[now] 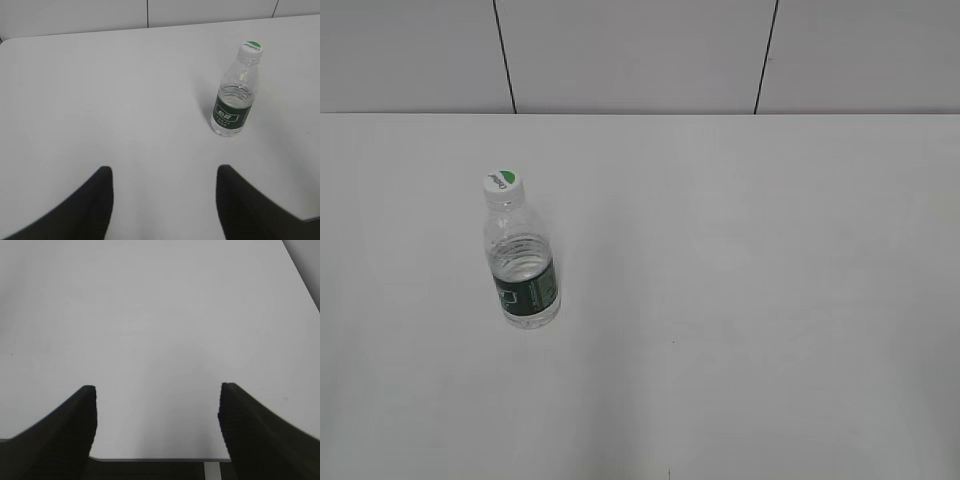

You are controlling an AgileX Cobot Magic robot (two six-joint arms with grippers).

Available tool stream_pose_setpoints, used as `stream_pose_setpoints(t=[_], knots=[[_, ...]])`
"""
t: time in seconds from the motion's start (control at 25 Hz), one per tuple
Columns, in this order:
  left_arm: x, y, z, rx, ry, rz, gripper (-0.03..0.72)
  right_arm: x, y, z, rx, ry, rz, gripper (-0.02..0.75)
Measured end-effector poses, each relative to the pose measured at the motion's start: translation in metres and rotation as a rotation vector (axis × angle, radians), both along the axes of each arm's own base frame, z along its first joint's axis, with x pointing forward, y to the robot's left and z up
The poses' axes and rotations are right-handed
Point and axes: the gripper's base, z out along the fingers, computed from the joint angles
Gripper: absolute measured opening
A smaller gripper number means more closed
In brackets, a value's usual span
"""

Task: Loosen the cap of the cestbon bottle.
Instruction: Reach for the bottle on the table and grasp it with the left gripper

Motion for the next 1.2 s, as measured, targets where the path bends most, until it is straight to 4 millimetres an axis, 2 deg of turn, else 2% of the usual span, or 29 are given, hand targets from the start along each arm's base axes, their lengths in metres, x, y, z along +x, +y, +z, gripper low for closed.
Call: stream_pose_setpoints(t=[0.72,0.84,1.04,1.2], knots=[[-0.001,-0.001,0.004,-0.013,-0.023,-0.007,0.402,0.000,0.000,0.000,0.000,0.000,0.000,0.584],[-0.001,-0.001,0.011,-0.018,-0.081,-0.005,0.402,0.000,0.000,0.000,0.000,0.000,0.000,0.584],[0.008,0.000,0.024,-0.023,-0.289,0.012,0.402,0.000,0.000,0.000,0.000,0.000,0.000,0.584],[0.024,0.001,0.019,-0.012,-0.445,0.027,0.402,0.000,0.000,0.000,0.000,0.000,0.000,0.584]])
